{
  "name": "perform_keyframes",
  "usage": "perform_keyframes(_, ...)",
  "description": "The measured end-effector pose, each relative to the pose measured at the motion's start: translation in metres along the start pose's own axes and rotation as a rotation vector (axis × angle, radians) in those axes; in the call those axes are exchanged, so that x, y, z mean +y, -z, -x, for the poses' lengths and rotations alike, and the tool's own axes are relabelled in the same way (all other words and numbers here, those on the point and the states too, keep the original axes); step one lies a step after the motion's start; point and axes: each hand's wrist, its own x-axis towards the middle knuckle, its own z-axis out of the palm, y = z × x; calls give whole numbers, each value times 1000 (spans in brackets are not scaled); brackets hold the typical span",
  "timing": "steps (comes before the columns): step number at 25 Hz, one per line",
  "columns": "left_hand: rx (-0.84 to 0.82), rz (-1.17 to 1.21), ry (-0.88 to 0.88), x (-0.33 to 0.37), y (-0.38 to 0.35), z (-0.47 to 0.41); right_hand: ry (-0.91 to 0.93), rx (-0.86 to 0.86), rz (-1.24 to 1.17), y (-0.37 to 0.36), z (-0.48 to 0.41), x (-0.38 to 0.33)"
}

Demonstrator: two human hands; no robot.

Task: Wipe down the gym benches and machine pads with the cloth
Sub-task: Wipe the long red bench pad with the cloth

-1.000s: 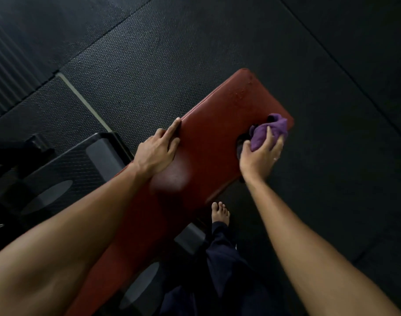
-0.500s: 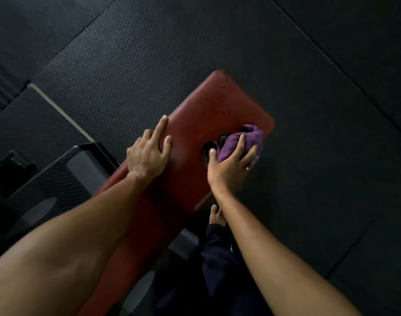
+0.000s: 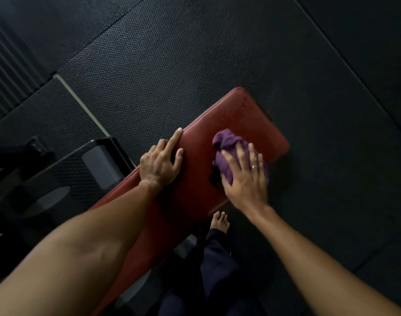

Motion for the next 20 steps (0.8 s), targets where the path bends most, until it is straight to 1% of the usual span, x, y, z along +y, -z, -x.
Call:
perform_keyframes(2,9,-1,-1,-2,-2,0,-189,27,-63,3,-49,-17)
perform_keyframes(3,17,-4,-5,-3,-4,0,-226,36,-81,2,-70,-36)
perform_keyframes(4,26,-2,-9,-3,-5,0,-208,51,-90,0,-83,-55)
perform_keyframes(6,39,3,-10,-5,-8,-1,-43,21,-90,-6,-81,-79)
perform_keyframes(7,42,4,-8,-5,-9,-1,54,-15,-70,-7,-71,-78)
perform_keyframes(9,40,5,2,-5,-9,-2,228,-67,1,2,-54,-48)
perform_keyframes(10,39,0,2,-4,-8,-2,271,-75,48,10,-56,-27)
perform_keyframes(11,36,-8,-2,-5,-7,-1,251,-79,79,18,-64,-10)
perform_keyframes(13,37,-20,-7,-4,-6,-1,56,-78,64,26,-94,6)
perform_keyframes(14,39,-19,-8,-4,-6,-1,-47,-65,31,24,-108,-2)
perform_keyframes(15,40,-14,-9,-5,-7,-2,-100,-47,11,20,-118,-21)
perform_keyframes(16,41,-7,-5,-4,-7,-1,-74,-49,3,16,-122,-45)
perform_keyframes(18,47,20,14,-4,-7,-1,133,-137,10,8,-119,-78)
perform_keyframes(19,50,29,19,-3,-7,-1,226,-185,22,8,-119,-78)
perform_keyframes(20,50,25,18,-3,-7,-1,279,-203,37,12,-125,-66)
